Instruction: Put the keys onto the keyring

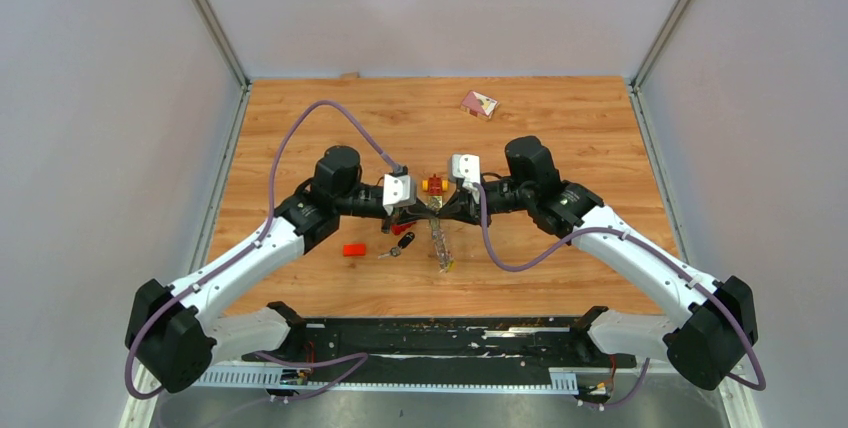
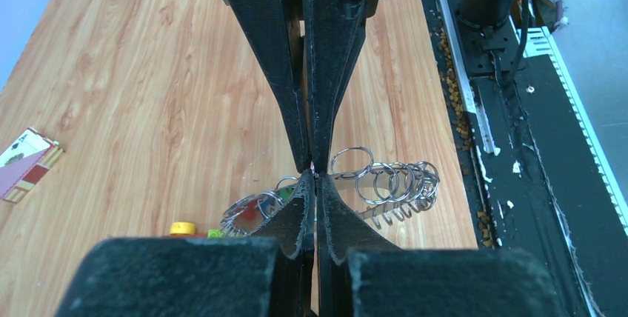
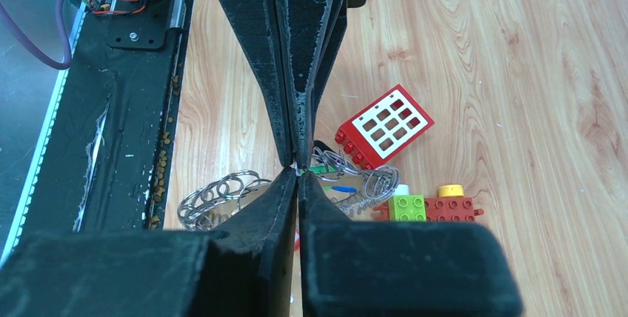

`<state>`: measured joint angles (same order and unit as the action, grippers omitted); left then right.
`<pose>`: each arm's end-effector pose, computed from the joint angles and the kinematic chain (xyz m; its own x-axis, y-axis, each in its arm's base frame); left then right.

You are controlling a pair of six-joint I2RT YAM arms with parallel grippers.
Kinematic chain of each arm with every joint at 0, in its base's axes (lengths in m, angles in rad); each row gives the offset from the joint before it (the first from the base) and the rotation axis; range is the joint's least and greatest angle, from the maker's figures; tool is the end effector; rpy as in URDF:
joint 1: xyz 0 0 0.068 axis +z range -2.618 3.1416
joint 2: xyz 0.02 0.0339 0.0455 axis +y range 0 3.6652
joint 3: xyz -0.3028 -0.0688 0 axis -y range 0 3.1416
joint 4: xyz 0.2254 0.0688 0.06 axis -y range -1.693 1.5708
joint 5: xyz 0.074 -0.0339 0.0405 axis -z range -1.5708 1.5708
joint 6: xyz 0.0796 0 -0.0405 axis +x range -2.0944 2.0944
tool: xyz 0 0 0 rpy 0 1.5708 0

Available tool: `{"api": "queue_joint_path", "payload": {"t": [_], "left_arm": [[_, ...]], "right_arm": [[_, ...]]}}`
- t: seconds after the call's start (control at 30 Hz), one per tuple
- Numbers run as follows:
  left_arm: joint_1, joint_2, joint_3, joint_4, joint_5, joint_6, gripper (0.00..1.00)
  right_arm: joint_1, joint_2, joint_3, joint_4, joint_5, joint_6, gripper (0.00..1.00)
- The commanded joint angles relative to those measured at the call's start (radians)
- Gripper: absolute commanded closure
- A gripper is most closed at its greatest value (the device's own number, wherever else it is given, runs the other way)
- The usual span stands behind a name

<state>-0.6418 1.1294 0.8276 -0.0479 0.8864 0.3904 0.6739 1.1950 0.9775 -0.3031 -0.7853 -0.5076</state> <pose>0.1557 -0.1934 0.3350 0.1121 0.2166 -0.9698 0.9936 -0.0127 0.1120 0.1641 0.2031 0.3403 0.1078 -0.3538 -0.9291 -0.9934 -0.0025 -0.1143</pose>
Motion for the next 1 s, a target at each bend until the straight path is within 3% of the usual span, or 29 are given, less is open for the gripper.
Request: {"api": "queue_joint_path", "payload": {"t": [0.0, 0.07, 0.2, 0.5, 0.63, 0.83, 0.97], "left_arm": [[-0.008, -0.045, -0.01, 0.043, -0.011, -0.003, 1.0], [-0.007, -0.058, -0.014, 0.043, -0.011, -0.002, 1.0], [-0.003, -0.076, -0.031, 0.095, -0.011, -0.025, 1.0], [0.001, -0.085, -0.055, 0.148, -0.012, -0.067, 1.0], [0.002, -0.087, -0.064, 0.179, -0.018, -0.093, 1.0], [0.004, -0.09, -0.069, 0.197, -0.021, -0.11, 1.0], [0.006, -0.092, -0.077, 0.195, -0.022, -0.099, 1.0]], "right_arm": [[0.006, -0.026, 0.046, 0.029, -0.027, -0.037, 0.91], [0.006, -0.029, 0.043, 0.019, -0.023, -0.055, 0.81], [0.006, -0.032, 0.04, -0.003, -0.028, -0.087, 0.7], [0.004, -0.014, 0.04, -0.016, -0.052, -0.094, 0.69], [0.004, -0.006, 0.044, -0.02, -0.063, -0.095, 0.75], [0.004, 0.009, 0.054, -0.031, -0.065, -0.093, 0.99], [0.004, 0.0, 0.056, -0.028, -0.049, -0.093, 1.0]]}}
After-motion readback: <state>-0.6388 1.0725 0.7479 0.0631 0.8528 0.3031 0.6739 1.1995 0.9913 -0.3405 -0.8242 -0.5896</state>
